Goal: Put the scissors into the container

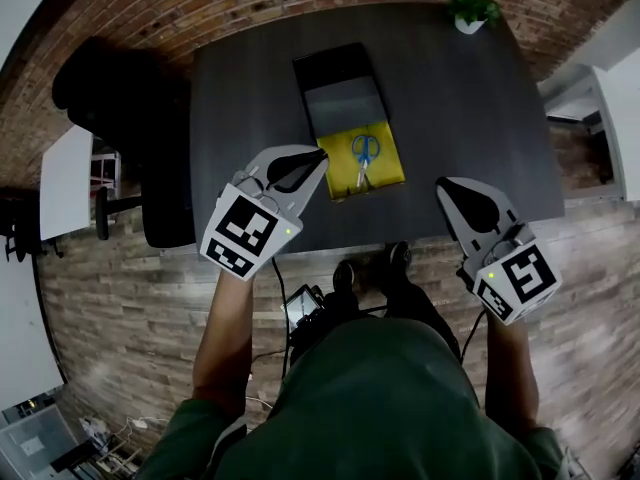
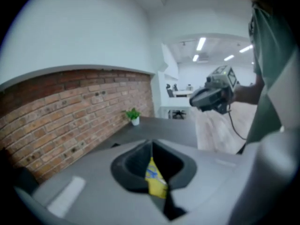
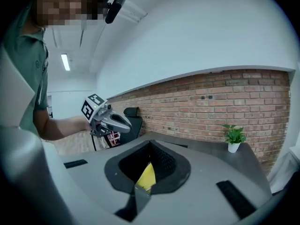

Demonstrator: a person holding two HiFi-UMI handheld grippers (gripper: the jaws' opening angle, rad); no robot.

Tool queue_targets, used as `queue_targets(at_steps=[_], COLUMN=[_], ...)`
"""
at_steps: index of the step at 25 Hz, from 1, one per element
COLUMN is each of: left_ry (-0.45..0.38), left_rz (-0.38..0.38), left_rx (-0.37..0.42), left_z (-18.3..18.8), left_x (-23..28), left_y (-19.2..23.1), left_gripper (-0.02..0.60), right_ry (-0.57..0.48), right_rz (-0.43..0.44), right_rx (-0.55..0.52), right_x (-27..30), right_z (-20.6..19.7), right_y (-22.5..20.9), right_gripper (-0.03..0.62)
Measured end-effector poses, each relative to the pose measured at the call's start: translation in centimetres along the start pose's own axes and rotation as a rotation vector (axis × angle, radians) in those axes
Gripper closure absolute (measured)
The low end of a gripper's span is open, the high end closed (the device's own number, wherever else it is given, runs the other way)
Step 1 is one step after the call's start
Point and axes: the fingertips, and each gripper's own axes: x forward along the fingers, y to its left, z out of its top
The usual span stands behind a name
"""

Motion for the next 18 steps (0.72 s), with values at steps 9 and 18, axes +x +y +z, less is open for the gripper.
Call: queue_targets(at_steps=[9, 18], left_ry=[-0.278, -0.361], left_rz=[0.045, 0.100], left_rx=[0.053, 0.057], left_z=[6.8, 8.3], left_x=[-10.7, -18.0], left_y=[-2.3, -2.8], left_gripper=[0.578, 0.578], right_ry=[-0.121, -0.215], right_rz=[-0.022, 0.009], right_rx=[-0.085, -0.173], right_x=[-3.0, -4.6], right_z=[5.7, 11.3], right_y=[4.1, 9.0], right_gripper=[0.588, 0.589])
